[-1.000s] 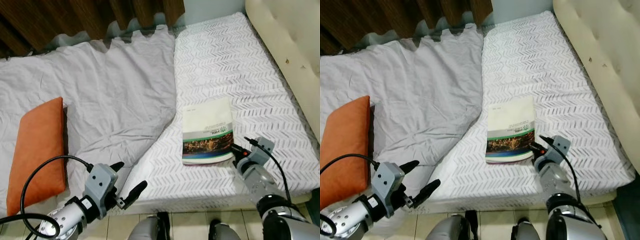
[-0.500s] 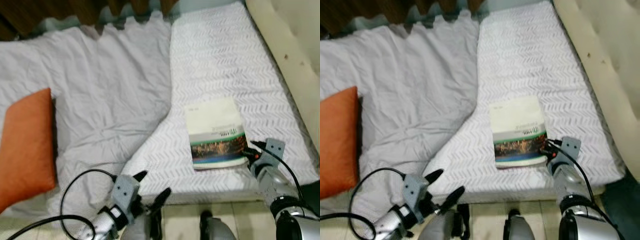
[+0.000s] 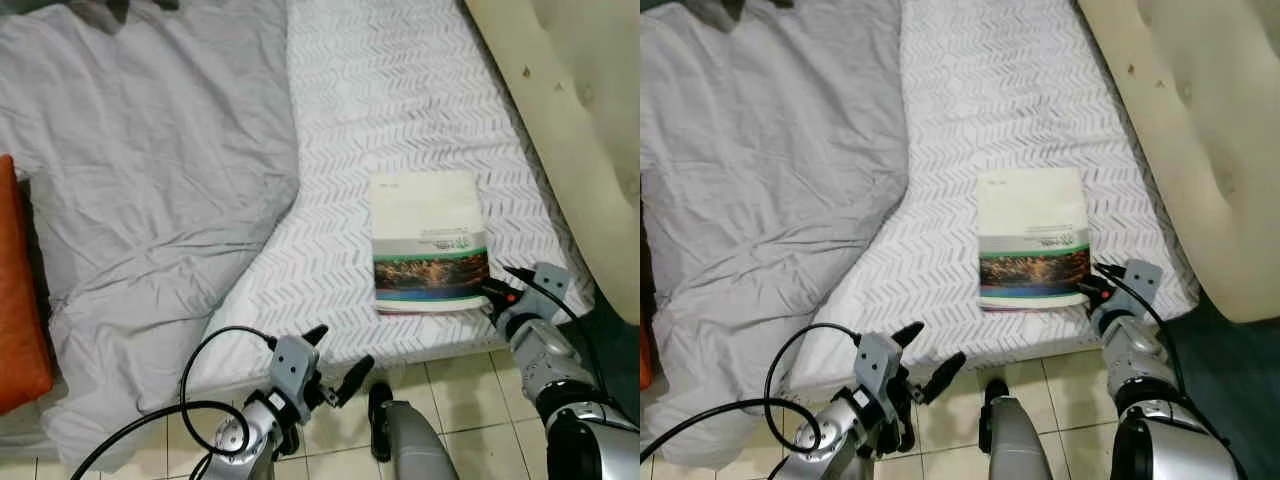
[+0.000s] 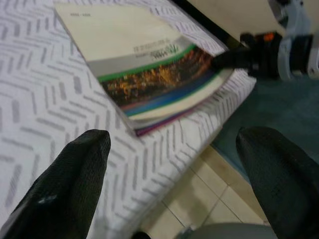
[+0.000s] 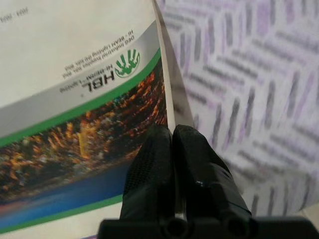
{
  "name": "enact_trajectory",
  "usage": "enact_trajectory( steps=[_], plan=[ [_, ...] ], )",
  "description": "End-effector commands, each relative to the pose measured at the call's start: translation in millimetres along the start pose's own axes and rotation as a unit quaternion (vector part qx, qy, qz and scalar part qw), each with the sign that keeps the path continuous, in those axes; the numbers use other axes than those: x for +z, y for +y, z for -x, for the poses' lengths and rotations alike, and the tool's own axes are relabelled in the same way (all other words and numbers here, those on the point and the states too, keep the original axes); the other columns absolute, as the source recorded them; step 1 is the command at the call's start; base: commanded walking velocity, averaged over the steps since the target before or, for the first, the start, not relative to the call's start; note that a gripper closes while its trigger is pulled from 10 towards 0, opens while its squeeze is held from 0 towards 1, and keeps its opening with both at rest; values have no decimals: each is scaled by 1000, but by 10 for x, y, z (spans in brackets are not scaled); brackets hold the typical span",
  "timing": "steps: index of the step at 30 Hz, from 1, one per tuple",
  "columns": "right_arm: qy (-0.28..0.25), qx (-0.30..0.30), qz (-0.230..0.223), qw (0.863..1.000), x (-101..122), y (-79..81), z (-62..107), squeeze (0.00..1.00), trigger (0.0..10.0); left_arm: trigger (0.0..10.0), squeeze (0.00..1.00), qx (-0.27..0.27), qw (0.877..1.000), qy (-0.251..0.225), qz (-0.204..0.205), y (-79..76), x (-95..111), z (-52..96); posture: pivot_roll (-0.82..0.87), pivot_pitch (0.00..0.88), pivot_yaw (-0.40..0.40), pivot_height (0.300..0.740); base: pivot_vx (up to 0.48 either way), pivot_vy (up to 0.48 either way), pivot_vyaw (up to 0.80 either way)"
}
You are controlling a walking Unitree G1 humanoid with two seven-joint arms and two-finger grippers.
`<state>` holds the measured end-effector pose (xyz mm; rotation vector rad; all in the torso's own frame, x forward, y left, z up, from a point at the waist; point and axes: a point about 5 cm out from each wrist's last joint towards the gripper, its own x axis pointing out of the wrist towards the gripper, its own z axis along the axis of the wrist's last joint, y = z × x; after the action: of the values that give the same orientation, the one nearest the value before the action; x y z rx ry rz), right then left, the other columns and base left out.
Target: Clean up the room
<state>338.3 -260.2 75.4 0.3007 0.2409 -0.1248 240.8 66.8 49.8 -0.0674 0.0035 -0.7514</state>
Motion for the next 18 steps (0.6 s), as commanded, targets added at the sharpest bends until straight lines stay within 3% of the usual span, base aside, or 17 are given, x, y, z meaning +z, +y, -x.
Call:
enact_trajectory(
  steps=[1, 3, 4, 18],
  plan=[
    [42, 2, 6, 999, -192, -24, 50, 0, 0, 10000, 0, 12, 1000, 25, 7, -5, -164, 114, -55, 553, 69, 740, 0, 0, 0],
    [46, 4, 11, 999, -204, -16, 49, 0, 0, 10000, 0, 14, 1000, 21, 3, 16, -164, 113, -48, 547, 75, 740, 0, 0, 0],
    [55, 16, 35, 998, -200, 10, 39, 0, 10000, 10000, 0, 18, 1000, 15, -2, 54, -176, 150, -36, 537, 83, 740, 0, 0, 0],
    [82, 39, 132, 987, -96, -23, 18, 0, 10000, 10000, 0, 31, 999, 20, 0, 43, -254, 263, -20, 521, 82, 740, 0, 0, 0]
  ],
)
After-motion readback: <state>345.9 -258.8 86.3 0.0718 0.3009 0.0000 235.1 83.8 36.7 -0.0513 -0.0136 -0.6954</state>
